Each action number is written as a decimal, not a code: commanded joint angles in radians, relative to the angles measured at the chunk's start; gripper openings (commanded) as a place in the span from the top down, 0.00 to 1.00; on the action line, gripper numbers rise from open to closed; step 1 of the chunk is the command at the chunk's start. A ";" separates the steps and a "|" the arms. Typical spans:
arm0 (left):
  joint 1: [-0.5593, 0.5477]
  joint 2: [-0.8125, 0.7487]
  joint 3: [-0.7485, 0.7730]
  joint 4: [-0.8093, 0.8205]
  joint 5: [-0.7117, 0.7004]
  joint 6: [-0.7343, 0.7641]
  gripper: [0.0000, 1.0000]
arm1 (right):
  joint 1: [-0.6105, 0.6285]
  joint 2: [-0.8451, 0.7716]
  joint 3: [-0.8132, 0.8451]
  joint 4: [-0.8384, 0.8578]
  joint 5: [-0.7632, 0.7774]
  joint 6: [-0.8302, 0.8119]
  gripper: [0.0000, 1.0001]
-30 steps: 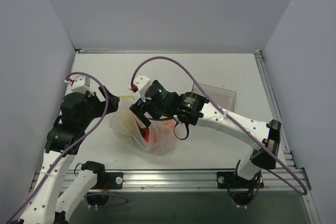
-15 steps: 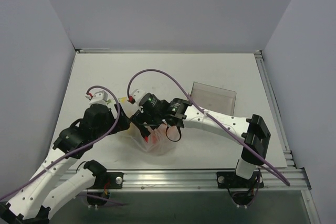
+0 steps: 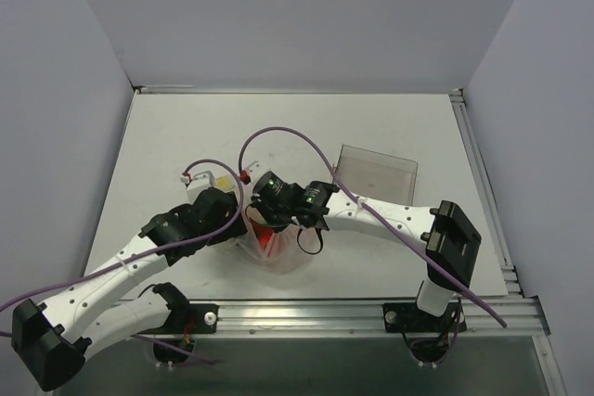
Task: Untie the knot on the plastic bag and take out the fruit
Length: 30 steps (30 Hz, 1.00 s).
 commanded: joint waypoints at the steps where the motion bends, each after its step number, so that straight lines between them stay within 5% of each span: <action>1: -0.008 0.015 0.002 0.095 -0.026 -0.045 0.02 | -0.010 -0.091 -0.048 0.085 0.023 0.048 1.00; 19: -0.011 0.143 -0.060 0.233 -0.049 -0.161 0.05 | -0.010 -0.170 -0.174 0.247 -0.017 0.137 1.00; 22: -0.009 0.147 -0.046 0.245 -0.084 -0.141 0.28 | -0.013 -0.173 -0.192 0.249 0.019 0.138 1.00; 23: -0.008 0.146 -0.041 0.245 -0.095 -0.128 0.50 | -0.027 -0.180 -0.205 0.249 0.030 0.143 1.00; 27: 0.018 0.114 -0.024 0.222 -0.152 -0.040 0.97 | -0.143 -0.222 -0.292 0.260 0.081 0.248 1.00; 30: 0.080 0.068 -0.026 0.224 -0.152 0.035 1.00 | -0.267 -0.266 -0.393 0.287 0.057 0.362 1.00</action>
